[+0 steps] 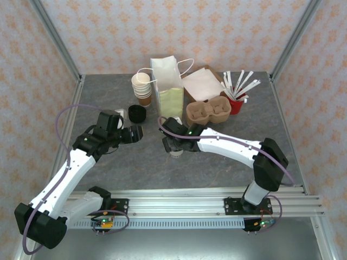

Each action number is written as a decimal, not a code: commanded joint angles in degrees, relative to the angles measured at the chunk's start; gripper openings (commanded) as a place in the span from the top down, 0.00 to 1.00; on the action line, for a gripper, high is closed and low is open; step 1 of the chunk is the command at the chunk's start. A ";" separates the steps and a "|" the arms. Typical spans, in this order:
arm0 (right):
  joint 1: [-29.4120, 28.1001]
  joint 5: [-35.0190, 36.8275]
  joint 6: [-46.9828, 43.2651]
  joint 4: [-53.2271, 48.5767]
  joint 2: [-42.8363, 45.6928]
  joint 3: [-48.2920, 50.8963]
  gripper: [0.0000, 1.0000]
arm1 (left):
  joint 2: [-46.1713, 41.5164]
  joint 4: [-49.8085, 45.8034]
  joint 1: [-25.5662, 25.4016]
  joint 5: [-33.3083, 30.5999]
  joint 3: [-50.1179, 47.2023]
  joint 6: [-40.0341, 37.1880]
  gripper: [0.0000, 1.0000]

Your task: Pack the takeout coffee

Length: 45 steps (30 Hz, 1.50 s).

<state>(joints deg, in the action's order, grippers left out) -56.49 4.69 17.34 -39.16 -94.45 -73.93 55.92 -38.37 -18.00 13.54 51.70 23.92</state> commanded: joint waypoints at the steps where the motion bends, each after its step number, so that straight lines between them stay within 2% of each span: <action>1: 0.33 -0.49 -0.73 -8.02 -1.35 -0.15 0.24 | -0.20 -0.76 -0.20 0.68 2.24 -0.28 0.20; 15: 2.01 -0.45 -1.43 -8.92 1.32 -2.75 0.14 | 0.07 -0.42 -0.81 0.70 2.44 -0.33 0.19; 37: 3.58 -4.16 -0.73 -6.21 4.41 -3.74 0.10 | -0.05 0.19 -1.41 0.46 1.65 -0.11 0.19; 40: 4.05 -5.18 -4.44 -5.99 6.70 -3.80 0.09 | -0.13 0.06 -1.45 0.62 1.96 -0.29 0.19; 45: 7.40 -18.60 -19.24 -4.79 12.89 -0.02 0.09 | -0.28 0.13 -1.51 1.79 2.04 -1.26 0.19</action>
<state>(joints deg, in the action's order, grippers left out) -50.81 -6.17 8.08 -44.27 -85.82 -75.35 55.94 -38.35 -19.14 14.63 52.56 23.88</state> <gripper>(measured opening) 0.909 0.815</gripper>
